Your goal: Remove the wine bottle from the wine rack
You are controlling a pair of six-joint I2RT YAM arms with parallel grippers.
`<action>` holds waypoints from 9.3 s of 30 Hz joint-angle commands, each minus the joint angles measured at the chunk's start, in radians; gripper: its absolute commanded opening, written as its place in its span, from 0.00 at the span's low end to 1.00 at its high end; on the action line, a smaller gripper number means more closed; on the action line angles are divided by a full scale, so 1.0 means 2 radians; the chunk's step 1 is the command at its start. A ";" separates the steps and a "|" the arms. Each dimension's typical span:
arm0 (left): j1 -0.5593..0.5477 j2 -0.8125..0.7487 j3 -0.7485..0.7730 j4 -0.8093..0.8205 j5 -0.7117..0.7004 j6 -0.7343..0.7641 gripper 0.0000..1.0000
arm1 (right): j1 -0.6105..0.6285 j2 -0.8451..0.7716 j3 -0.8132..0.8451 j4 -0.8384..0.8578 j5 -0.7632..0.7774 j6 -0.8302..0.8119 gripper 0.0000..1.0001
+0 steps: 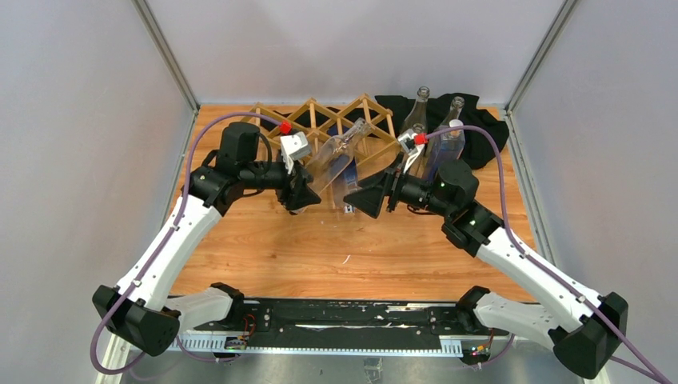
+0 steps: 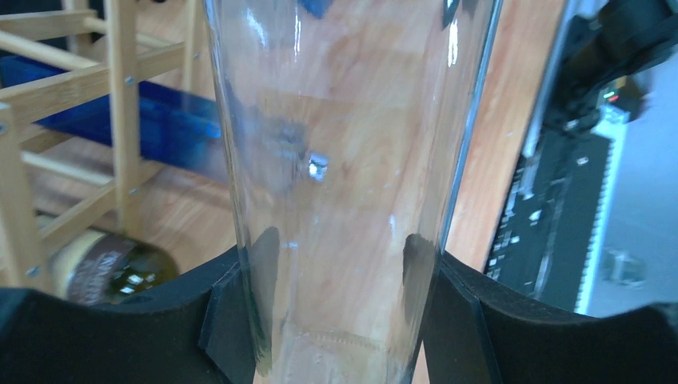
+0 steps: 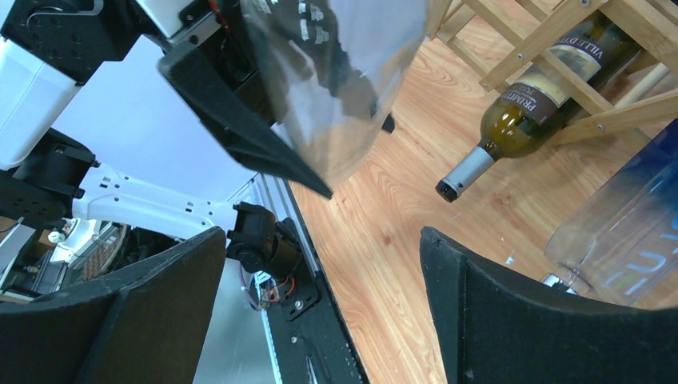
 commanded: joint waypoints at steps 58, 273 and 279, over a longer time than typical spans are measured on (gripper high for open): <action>0.106 0.122 0.195 -0.243 -0.135 0.045 1.00 | -0.130 0.056 0.070 -0.148 0.210 -0.193 0.00; 0.044 0.074 -0.036 -0.230 -0.131 0.418 1.00 | 0.021 0.243 0.188 -0.210 -0.165 0.028 0.00; 0.039 0.063 -0.051 -0.230 -0.116 0.417 1.00 | 0.021 0.235 0.189 -0.212 -0.192 0.027 0.00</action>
